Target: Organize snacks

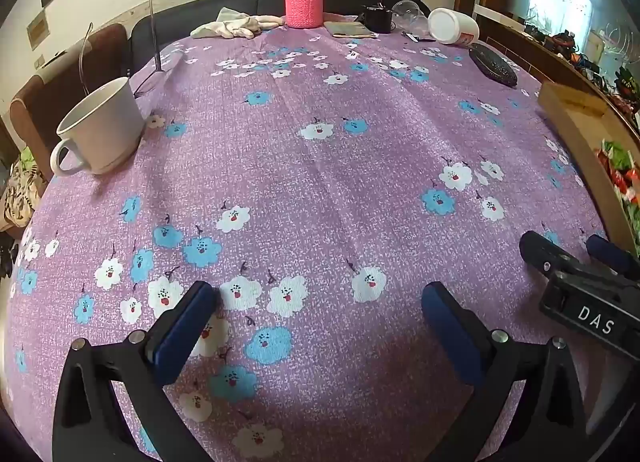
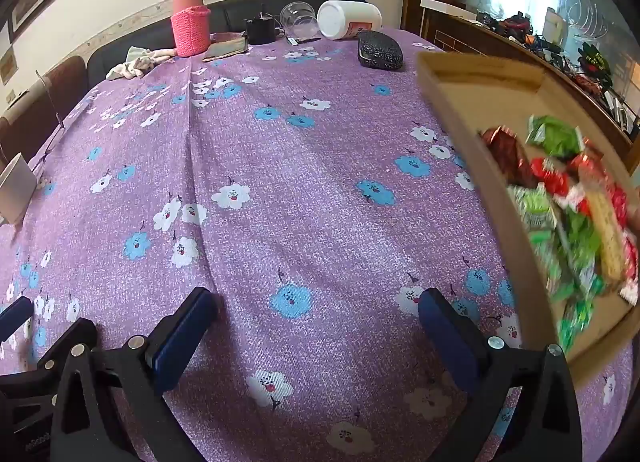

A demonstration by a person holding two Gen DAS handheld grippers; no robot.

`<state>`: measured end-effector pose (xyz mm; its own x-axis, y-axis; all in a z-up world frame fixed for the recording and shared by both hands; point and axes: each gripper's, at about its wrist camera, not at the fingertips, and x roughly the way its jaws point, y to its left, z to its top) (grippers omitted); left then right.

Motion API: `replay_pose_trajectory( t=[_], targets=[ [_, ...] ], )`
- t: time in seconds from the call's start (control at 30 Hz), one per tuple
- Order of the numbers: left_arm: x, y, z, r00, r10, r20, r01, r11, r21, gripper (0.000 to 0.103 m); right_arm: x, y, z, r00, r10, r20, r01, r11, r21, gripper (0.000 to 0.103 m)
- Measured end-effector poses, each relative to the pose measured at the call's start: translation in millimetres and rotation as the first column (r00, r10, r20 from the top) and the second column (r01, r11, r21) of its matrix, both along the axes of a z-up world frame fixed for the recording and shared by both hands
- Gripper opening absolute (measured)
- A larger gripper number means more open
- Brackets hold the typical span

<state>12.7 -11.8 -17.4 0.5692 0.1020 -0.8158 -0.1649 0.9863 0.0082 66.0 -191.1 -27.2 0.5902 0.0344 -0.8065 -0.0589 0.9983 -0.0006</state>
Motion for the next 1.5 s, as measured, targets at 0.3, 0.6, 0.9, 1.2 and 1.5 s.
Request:
replay_pose_trajectory(
  t=[0.3,0.6,0.9,1.2,1.5],
  targets=[
    [0,0,0,1.0,0.001,0.0,-0.001,1.0,0.0,0.103,0,-1,0,1.0,0.0,0.0,0.0,1.0,0.0,0.102],
    [0,0,0,1.0,0.001,0.0,-0.001,1.0,0.0,0.103,0,-1,0,1.0,0.0,0.0,0.0,1.0,0.0,0.102],
    [0,-1,0,1.0,0.001,0.001,-0.001,1.0,0.0,0.103,11,9,3,1.0,-0.001,0.0,0.001,1.0,0.0,0.102],
    [0,-1,0,1.0,0.002,0.001,-0.002,1.0,0.0,0.103,19,11,2,1.0,0.0,-0.001,0.0,1.0,-0.001,0.102],
    [0,-1,0,1.0,0.002,0.001,-0.002,1.0,0.0,0.103,18,10,0,1.0,0.0,-0.002,0.0,1.0,-0.001,0.102]
  ],
)
